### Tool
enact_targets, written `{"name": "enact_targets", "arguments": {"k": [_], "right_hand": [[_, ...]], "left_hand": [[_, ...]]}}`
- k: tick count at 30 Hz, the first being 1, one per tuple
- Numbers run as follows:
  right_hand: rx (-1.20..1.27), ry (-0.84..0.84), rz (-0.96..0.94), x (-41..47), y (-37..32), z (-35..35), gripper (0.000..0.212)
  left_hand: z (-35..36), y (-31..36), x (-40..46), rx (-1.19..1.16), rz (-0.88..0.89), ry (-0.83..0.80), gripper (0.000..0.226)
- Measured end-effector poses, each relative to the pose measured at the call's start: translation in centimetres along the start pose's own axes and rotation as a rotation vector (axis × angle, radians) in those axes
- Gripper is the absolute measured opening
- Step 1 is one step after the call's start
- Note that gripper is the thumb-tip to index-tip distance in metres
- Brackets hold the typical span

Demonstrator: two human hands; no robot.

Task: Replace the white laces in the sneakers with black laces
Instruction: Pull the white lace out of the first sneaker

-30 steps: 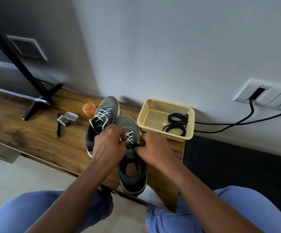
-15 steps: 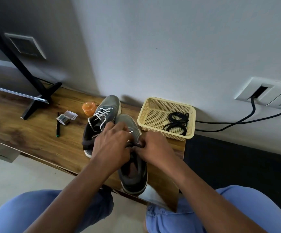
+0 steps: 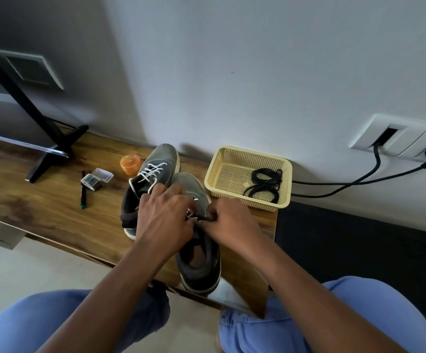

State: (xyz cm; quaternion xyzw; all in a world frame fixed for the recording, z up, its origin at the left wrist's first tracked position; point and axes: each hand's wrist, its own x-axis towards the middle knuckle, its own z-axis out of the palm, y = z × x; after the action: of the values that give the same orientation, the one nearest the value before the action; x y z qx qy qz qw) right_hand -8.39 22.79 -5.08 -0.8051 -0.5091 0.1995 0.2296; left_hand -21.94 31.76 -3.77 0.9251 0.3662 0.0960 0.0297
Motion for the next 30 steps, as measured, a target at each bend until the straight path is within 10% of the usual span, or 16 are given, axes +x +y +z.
{"name": "enact_targets", "arguments": {"k": [9,17,23,30], "right_hand": [[-0.020,0.007,0.009,0.1,0.2,0.1,0.042],[0.032,-0.007,0.060,0.0,0.5,-0.1,0.033],[0.057,-0.013,0.067,0.0,0.6,-0.1,0.034],[0.098,-0.062,0.170,0.5,0.7,-0.1,0.043]], "left_hand": [[0.6,0.0,-0.1,-0.014,-0.036,0.018,0.014],[-2.9,-3.1,0.5,-0.016,-0.425,0.132,0.014],[-2.1,-0.5,0.4,-0.116,0.034,-0.024,0.029],[-0.4,0.3,0.1,0.014,-0.008,-0.051,0.020]]}}
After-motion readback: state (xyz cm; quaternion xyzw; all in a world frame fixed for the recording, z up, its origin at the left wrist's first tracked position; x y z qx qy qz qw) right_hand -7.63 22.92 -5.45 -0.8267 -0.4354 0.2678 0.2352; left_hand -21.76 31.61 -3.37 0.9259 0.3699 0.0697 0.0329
